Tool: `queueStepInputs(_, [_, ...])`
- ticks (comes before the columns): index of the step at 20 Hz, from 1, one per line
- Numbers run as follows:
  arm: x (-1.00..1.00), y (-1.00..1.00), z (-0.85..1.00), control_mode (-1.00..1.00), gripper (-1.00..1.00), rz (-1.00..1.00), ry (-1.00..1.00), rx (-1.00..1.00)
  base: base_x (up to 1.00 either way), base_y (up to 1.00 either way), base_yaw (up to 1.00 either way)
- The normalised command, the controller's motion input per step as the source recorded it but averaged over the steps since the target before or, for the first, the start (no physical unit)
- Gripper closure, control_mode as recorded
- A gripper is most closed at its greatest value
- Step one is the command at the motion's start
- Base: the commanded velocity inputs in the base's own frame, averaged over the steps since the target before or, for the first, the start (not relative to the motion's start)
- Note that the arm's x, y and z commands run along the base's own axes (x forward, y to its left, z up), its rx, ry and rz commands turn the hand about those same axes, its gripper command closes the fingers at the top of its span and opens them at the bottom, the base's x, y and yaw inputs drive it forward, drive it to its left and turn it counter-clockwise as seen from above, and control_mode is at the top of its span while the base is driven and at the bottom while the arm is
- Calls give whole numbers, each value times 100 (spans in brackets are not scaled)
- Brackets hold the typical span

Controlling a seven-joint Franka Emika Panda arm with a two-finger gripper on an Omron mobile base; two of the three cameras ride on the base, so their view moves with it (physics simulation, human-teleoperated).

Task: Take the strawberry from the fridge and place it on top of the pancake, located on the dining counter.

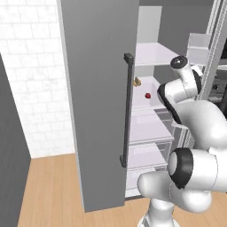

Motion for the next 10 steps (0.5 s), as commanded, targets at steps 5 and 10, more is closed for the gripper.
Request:
queueStepInputs(5, [-5, -68, 1, -100, -100, -16, 0, 0, 0, 0, 0])
queueStepInputs(10, [0, -70, 0, -100, -100, -14, 0, 1, 0, 0, 0])
